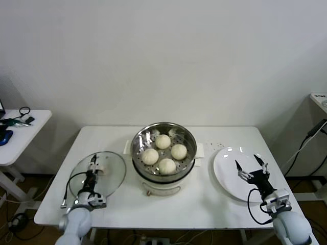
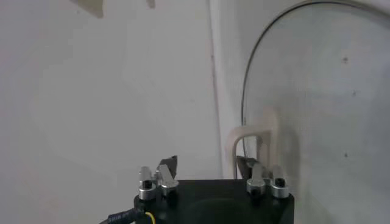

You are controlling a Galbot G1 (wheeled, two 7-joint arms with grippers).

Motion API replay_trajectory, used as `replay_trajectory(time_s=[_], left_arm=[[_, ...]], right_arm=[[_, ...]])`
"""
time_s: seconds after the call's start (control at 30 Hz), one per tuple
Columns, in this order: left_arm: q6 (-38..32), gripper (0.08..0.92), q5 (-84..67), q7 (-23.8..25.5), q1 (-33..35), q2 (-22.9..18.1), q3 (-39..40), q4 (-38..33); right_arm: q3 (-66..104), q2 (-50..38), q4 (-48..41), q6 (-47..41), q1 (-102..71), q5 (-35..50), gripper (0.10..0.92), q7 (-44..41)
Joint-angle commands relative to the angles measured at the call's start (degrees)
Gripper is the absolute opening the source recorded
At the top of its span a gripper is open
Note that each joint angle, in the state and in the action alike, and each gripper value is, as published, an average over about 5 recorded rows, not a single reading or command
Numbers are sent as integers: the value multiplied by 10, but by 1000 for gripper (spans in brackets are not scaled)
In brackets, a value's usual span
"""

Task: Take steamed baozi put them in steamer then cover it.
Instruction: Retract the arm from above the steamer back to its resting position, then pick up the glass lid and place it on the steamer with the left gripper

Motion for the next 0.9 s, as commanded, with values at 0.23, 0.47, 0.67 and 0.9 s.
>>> replay_trajectory(time_s=[0.23,0.47,0.67,0.9], left_arm=[[-15,420,-15,11,-9,2,2,18],[-7,221,-32,27,10,7,7,-25],[8,150,-53,33,45,20,9,-102],[43,150,-77,33,106,39,4,-205]], right_arm=[[-6,8,-12,7,6,-20,823,-2],[-7,5,-14,7,7,-24,823,-5],[-9,3,-16,7,10,-25,823,-6],[-8,-1,-19,9,12,-24,823,-7]])
